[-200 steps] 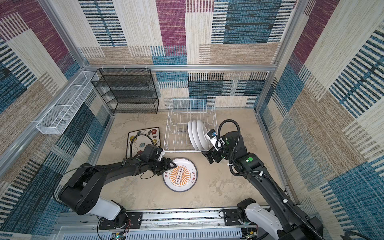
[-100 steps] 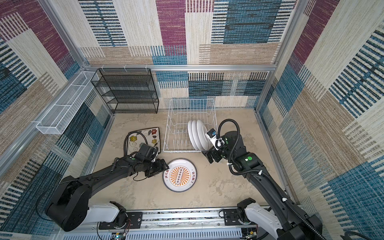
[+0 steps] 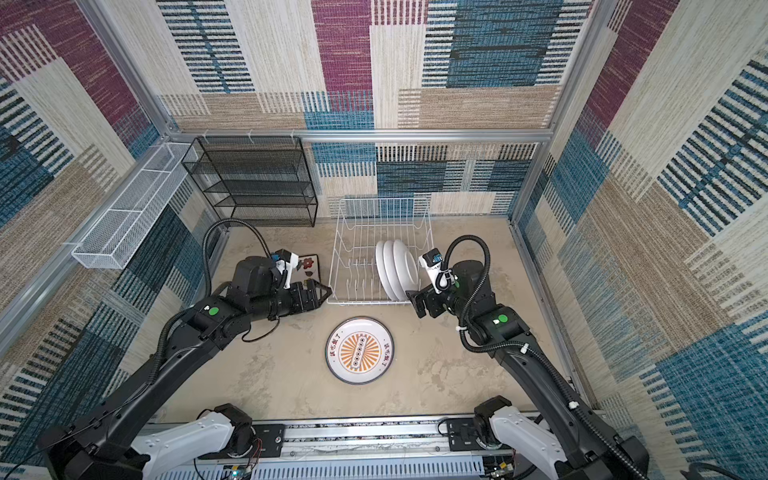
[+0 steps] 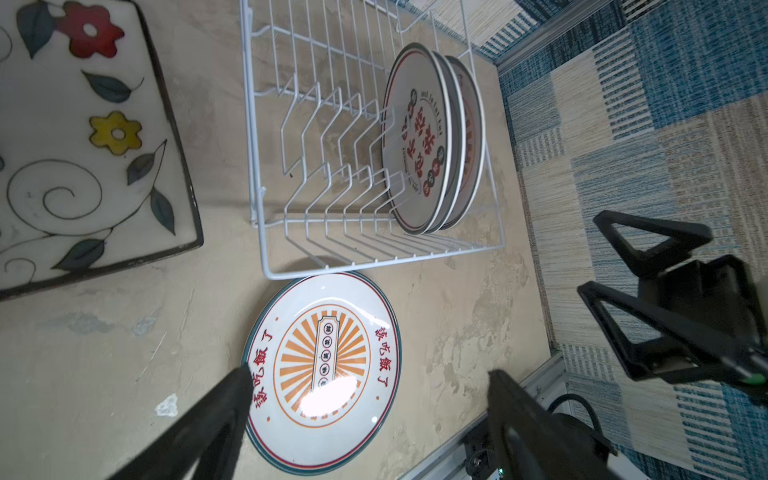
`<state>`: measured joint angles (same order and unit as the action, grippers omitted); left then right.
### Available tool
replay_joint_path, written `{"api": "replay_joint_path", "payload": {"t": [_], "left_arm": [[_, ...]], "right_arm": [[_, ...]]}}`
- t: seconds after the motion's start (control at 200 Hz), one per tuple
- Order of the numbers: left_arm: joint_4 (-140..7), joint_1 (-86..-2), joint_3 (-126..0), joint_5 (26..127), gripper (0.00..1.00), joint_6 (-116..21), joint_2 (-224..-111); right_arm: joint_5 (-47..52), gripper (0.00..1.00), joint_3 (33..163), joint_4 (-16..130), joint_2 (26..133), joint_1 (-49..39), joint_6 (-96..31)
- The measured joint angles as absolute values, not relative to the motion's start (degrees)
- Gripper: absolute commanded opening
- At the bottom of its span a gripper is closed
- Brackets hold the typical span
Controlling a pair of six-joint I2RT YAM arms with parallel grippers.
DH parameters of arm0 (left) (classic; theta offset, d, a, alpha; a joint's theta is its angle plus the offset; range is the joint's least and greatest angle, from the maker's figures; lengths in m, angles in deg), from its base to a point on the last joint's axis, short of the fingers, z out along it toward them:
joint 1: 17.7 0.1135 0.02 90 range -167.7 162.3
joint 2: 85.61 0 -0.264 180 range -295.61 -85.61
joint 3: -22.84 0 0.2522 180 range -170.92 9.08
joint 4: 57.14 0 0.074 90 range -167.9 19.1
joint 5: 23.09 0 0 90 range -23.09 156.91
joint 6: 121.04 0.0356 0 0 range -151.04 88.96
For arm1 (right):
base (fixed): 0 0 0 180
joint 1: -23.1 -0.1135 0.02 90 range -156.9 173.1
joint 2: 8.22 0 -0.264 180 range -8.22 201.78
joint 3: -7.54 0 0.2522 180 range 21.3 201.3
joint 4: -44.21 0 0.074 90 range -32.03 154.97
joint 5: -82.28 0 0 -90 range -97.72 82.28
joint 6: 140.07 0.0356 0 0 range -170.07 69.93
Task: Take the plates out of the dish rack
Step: 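Open the left gripper and raise it back toward the rack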
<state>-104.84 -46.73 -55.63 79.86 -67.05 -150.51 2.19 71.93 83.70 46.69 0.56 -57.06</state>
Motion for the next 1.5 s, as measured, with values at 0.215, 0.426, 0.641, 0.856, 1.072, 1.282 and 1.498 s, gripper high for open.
{"api": "replay_joint_path", "payload": {"t": [0.215,0.426,0.641,0.856,1.072,1.282,1.498], "left_arm": [[-105.71,-47.87,-66.34,82.28,0.88,-65.17,-160.35],[-105.93,-49.64,-73.99,83.20,0.83,-63.73,-170.25],[-106.30,-50.12,-81.27,83.79,0.69,-63.62,-180.15],[-106.30,-50.25,-88.37,84.71,0.63,-63.42,-188.48],[-106.35,-51.04,-92.19,85.17,0.58,-63.42,-193.70],[-107.39,-51.23,-94.20,84.73,0.47,-63.38,-197.00],[-108.18,-51.23,-94.64,83.62,0.43,-63.22,-198.88]], "right_arm": [[1.53,0.99,71.96,82.13,46.85,0.56,-51.44],[1.53,0.99,72.57,81.34,49.05,0.56,-46.91],[2.34,0.99,74.40,80.56,50.45,0.60,-44.12],[2.30,0.99,75.17,80.16,51.55,0.67,-43.96],[0.68,0.99,77.24,80.97,52.40,0.69,-44.53],[-0.37,0.99,77.14,81.30,52.25,0.95,-45.23],[-0.39,0.99,76.79,81.37,52.38,1.12,-45.25]]}}
